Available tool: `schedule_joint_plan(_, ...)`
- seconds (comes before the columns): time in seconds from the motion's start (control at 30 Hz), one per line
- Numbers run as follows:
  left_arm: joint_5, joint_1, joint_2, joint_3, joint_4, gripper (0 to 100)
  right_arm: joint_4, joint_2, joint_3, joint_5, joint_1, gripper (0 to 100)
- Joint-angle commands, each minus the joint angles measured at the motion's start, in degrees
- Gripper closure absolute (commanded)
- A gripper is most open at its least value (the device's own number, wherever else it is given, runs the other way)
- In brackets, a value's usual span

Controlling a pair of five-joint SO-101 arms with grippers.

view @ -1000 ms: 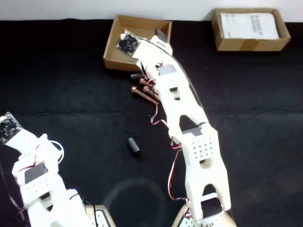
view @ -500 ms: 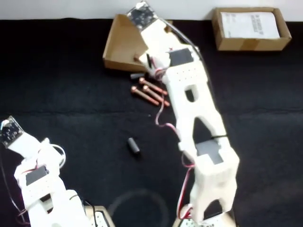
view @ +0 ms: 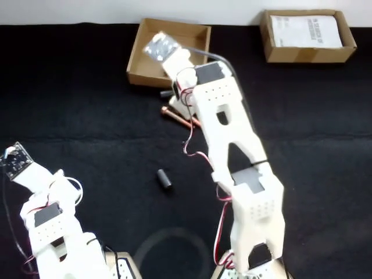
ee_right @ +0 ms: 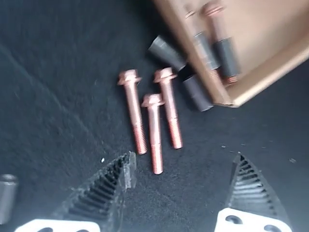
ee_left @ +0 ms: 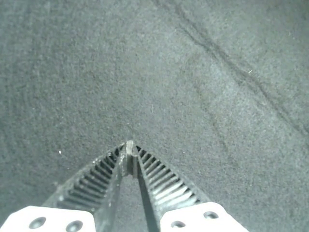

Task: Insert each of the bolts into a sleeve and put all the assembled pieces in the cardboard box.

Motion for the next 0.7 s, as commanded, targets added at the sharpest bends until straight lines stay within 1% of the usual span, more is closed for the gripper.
schedule_joint_plan(0.0,-0.35,-0.75,-0.84,-0.13,-1.05,99,-2.33,2.68,-3.3,4.66,-1.27,70.6)
schedule_joint_plan(0.23,-0.35,-0.84,-0.92,-0.13,-1.05,99,-11.21,9.19,-3.21,10.9,-0.22,70.6)
schedule_joint_plan(0.37,-0.35,-2.59,-0.92,-0.22,-1.05,99,-15.52,11.03,-3.3,14.24,1.19,70.6)
schedule_joint_plan(0.53,-0.35,-4.44,-0.92,0.66,-4.4,99,-19.21,13.32,-3.3,17.23,2.59,70.6)
schedule_joint_plan(0.67,-0.26,-4.53,-1.01,3.21,-8.97,99,-22.46,15.16,-3.3,18.11,3.82,70.6)
